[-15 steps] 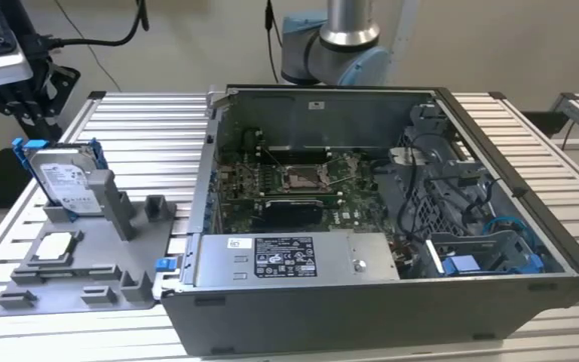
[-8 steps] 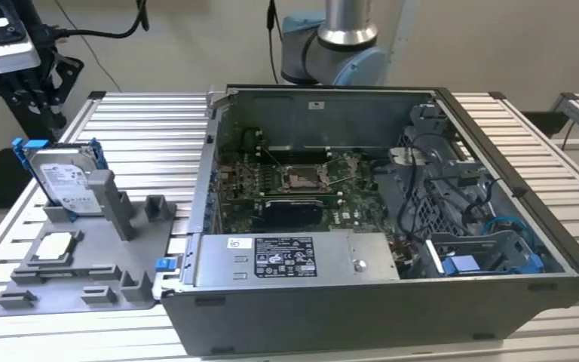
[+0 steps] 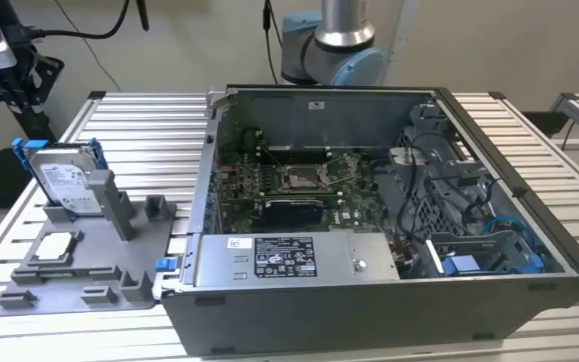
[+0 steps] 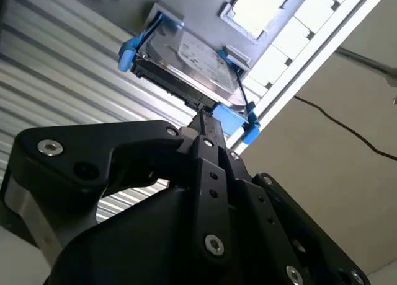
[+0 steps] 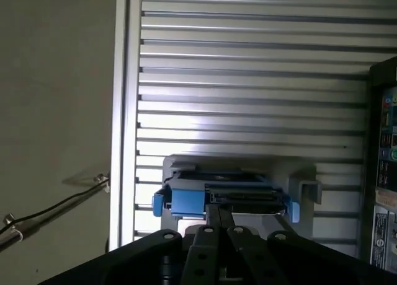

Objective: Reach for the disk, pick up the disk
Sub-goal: 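Reach for the disk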

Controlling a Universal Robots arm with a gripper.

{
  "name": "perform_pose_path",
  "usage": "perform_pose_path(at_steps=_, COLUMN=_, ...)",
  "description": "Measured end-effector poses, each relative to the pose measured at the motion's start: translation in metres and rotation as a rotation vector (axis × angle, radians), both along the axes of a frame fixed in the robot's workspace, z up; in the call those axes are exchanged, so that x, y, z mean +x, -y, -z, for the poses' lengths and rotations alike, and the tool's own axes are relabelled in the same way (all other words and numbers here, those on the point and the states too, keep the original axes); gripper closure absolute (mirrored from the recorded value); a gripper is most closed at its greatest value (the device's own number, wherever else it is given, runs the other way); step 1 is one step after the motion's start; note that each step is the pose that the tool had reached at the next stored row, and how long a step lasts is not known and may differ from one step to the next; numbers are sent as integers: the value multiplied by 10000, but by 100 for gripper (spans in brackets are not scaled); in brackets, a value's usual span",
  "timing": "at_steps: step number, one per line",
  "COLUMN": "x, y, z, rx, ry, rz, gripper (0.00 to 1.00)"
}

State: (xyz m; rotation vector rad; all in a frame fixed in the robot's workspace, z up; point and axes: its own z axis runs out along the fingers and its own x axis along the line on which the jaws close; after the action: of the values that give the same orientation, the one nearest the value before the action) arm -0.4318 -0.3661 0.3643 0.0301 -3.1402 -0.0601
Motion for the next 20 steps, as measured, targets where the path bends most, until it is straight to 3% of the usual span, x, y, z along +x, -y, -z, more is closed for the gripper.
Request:
perform_pose_path(at_steps=10, x=-120, y=63, z=22, rx=0, ry=0, rz=2, gripper=100)
perform_pose_path(at_steps=16, x=-174, y=61, z=34, rx=0, ry=3, rz=0, gripper=100)
perform_pose_path(at_steps=20, x=-177, y=30, z=39, rx=-1, ry=2, rz=0, gripper=100)
